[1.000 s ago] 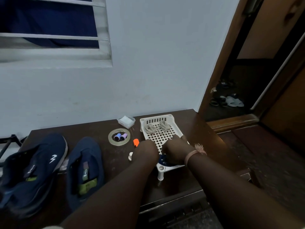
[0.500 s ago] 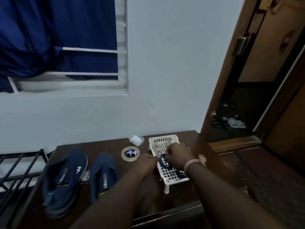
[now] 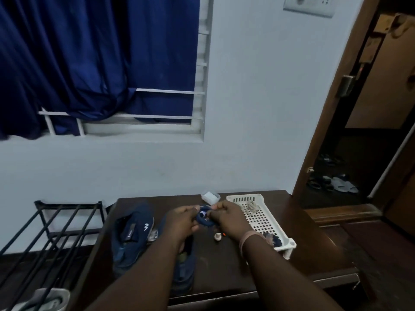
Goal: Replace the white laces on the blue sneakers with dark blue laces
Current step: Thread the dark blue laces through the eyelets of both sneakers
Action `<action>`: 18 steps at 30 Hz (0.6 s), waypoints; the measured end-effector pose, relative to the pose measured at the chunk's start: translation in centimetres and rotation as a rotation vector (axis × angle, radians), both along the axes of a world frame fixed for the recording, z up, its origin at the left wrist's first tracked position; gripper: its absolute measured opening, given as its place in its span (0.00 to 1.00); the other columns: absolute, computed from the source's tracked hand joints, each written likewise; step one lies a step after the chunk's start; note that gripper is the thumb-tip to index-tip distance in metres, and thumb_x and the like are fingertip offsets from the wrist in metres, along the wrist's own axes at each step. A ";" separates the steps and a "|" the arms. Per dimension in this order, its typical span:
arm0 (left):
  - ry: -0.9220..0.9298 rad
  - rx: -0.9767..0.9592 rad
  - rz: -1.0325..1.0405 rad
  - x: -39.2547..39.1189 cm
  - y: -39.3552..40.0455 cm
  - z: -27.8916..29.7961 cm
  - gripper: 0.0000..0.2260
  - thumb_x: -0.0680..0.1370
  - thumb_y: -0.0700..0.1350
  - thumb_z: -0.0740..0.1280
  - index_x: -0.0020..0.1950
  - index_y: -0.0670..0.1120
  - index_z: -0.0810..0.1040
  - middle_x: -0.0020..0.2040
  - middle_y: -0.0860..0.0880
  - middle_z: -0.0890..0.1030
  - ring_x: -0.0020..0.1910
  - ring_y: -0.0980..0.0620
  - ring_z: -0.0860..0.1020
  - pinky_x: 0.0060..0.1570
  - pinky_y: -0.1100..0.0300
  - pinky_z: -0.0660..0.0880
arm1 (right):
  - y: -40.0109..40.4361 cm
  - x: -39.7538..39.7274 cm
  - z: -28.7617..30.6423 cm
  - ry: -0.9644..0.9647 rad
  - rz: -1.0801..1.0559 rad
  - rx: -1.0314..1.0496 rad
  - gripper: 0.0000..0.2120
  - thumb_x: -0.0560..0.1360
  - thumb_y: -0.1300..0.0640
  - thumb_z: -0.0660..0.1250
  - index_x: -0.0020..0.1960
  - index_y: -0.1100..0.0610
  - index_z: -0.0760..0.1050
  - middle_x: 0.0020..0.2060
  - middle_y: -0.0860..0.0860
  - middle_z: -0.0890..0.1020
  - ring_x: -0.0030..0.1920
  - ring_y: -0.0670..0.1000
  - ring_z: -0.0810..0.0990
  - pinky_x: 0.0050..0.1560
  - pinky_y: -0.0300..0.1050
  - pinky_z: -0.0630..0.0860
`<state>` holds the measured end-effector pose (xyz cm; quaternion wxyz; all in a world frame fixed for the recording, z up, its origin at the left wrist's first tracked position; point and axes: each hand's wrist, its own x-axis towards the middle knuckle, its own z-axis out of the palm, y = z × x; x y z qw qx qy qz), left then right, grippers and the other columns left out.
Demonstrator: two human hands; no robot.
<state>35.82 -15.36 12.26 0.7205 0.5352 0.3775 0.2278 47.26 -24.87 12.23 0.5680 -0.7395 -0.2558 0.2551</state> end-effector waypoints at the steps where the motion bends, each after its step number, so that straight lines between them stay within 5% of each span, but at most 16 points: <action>1: -0.020 -0.044 0.054 -0.9 0.5 -0.5 0.05 0.80 0.43 0.69 0.53 0.42 0.82 0.42 0.43 0.83 0.36 0.53 0.79 0.40 0.60 0.79 | 0.4 -0.7 -0.5 0.052 -0.002 0.023 0.04 0.73 0.63 0.72 0.45 0.60 0.77 0.32 0.57 0.81 0.24 0.48 0.75 0.25 0.38 0.70; 5: -0.130 -0.212 0.230 -4.5 2.8 -3.2 0.08 0.82 0.43 0.66 0.57 0.39 0.78 0.43 0.45 0.80 0.41 0.50 0.80 0.43 0.58 0.80 | 2.0 -3.1 -3.1 0.165 -0.056 0.074 0.02 0.74 0.60 0.71 0.44 0.58 0.79 0.37 0.57 0.82 0.28 0.50 0.74 0.28 0.40 0.71; 8: -0.322 -0.353 0.377 -6.3 4.5 -4.6 0.12 0.84 0.41 0.62 0.65 0.36 0.74 0.48 0.43 0.79 0.52 0.45 0.81 0.57 0.50 0.77 | 2.9 -4.3 -4.7 0.208 -0.046 0.135 0.04 0.73 0.59 0.74 0.46 0.59 0.82 0.38 0.54 0.85 0.36 0.50 0.80 0.32 0.42 0.75; 10: -0.459 -0.455 0.475 -7.1 6.1 -5.2 0.07 0.85 0.43 0.60 0.57 0.41 0.75 0.49 0.45 0.79 0.57 0.44 0.80 0.57 0.50 0.76 | 3.5 -4.9 -5.7 0.219 0.004 0.145 0.07 0.71 0.61 0.76 0.48 0.60 0.83 0.42 0.57 0.86 0.42 0.53 0.84 0.41 0.45 0.79; 13: -0.679 -0.623 0.565 -8.2 9.0 -5.6 0.09 0.85 0.46 0.58 0.53 0.45 0.75 0.43 0.47 0.83 0.40 0.51 0.85 0.47 0.55 0.80 | 3.9 -4.9 -6.8 0.240 0.027 0.137 0.05 0.72 0.63 0.73 0.48 0.58 0.83 0.43 0.57 0.86 0.42 0.54 0.83 0.39 0.44 0.77; 15: -0.744 -0.658 0.567 -9.3 11.0 -6.1 0.15 0.83 0.46 0.58 0.41 0.46 0.78 0.30 0.53 0.80 0.23 0.58 0.76 0.41 0.64 0.72 | 4.2 -4.4 -7.3 0.327 -0.056 0.201 0.04 0.74 0.62 0.71 0.49 0.59 0.82 0.38 0.54 0.83 0.33 0.48 0.77 0.32 0.40 0.71; 18: -0.671 -0.601 0.515 -9.7 12.6 -5.7 0.17 0.84 0.48 0.56 0.36 0.50 0.72 0.26 0.56 0.70 0.20 0.58 0.62 0.34 0.64 0.63 | 5.1 -3.4 -7.6 0.484 -0.139 0.369 0.05 0.78 0.64 0.67 0.53 0.63 0.79 0.35 0.54 0.79 0.29 0.47 0.72 0.28 0.38 0.69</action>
